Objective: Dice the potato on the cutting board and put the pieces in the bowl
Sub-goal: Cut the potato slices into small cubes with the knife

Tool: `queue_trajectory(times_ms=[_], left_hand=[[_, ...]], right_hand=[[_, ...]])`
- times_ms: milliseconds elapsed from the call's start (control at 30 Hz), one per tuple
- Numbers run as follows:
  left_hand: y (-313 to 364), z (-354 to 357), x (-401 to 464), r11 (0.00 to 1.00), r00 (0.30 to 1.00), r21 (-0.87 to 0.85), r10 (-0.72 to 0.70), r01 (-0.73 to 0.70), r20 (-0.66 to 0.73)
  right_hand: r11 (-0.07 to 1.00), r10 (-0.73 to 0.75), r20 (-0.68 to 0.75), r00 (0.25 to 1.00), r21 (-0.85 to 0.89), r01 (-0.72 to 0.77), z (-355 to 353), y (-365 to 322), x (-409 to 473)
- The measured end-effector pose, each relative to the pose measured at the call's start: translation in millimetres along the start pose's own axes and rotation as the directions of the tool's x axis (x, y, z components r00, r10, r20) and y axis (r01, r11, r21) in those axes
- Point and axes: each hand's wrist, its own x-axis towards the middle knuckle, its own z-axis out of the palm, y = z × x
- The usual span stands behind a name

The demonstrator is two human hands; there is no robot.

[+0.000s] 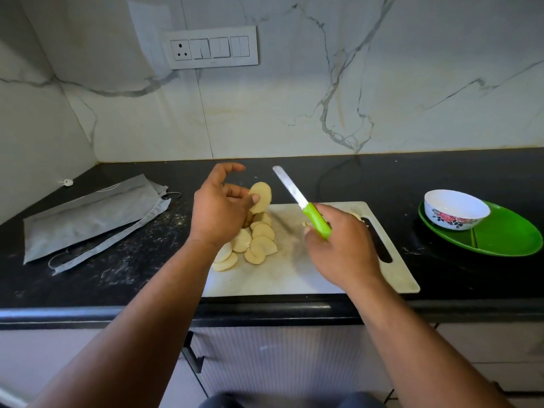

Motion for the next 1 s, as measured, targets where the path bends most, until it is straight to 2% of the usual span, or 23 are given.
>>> queue_trajectory(times_ms=[67, 133, 200, 333, 400, 500, 600, 667, 767, 867, 1000], left_hand=[[2.5, 3.0, -2.3, 0.997, 0.996, -0.069, 0.051, -0.046, 0.074], [4.0, 8.9, -4.1, 0.990, 0.977, -0.053, 0.135, -0.128, 0.168], [4.5, 16.8, -4.4, 0.981, 0.957, -0.010, 0.189, -0.192, 0.221], [6.0, 30.0, -7.0, 0.973, 0.941, 0.154, 0.113, -0.169, 0.320], [4.0, 35.9, -11.6, 0.950, 0.916, 0.247, 0.083, -0.191, 0.392], [0.1, 40.1, -19.3, 0.823, 0.891, 0.434, 0.173, -0.365, 0.420], [-3.0, 31.1, -17.2, 0.743, 0.882, 0.508, 0.240, -0.436, 0.405], [-6.0, 22.7, -12.0, 0.666, 0.838, 0.556, 0.202, -0.497, 0.508], [-7.0, 13.3, -6.6, 0.532, 0.770, 0.634, 0.054, -0.561, 0.636], [-9.8, 15.5, -4.2, 0.529, 0.741, 0.636, -0.020, -0.562, 0.671], [-9.9, 23.1, -4.7, 0.584, 0.749, 0.597, 0.031, -0.551, 0.662]], right_hand=[[0.980, 0.071, -0.031, 0.997, 0.191, -0.064, 14.2, -4.0, 15.5], [0.927, 0.131, -0.017, 0.991, 0.358, -0.116, 22.3, -7.3, 24.2], [0.903, 0.167, 0.018, 0.986, 0.399, -0.160, 24.7, -6.6, 25.6], [0.920, 0.244, 0.075, 0.967, 0.297, -0.256, 21.6, 9.2, 22.6], [0.932, 0.263, 0.058, 0.963, 0.244, -0.269, 14.0, 14.8, 21.6], [0.976, 0.215, 0.031, 0.976, 0.040, -0.216, 2.2, 19.7, 17.6], [0.964, 0.192, 0.124, 0.974, -0.212, -0.163, -8.6, 15.9, 3.7], [0.943, 0.149, 0.173, 0.974, -0.323, -0.087, -11.8, 12.5, -9.2], [0.932, 0.100, 0.185, 0.978, -0.362, -0.027, -12.3, 4.0, -21.8], [0.926, 0.106, 0.195, 0.975, -0.377, -0.025, -9.0, 1.4, -25.8], [0.900, 0.165, 0.163, 0.973, -0.428, -0.081, -17.0, 3.0, -27.2]])
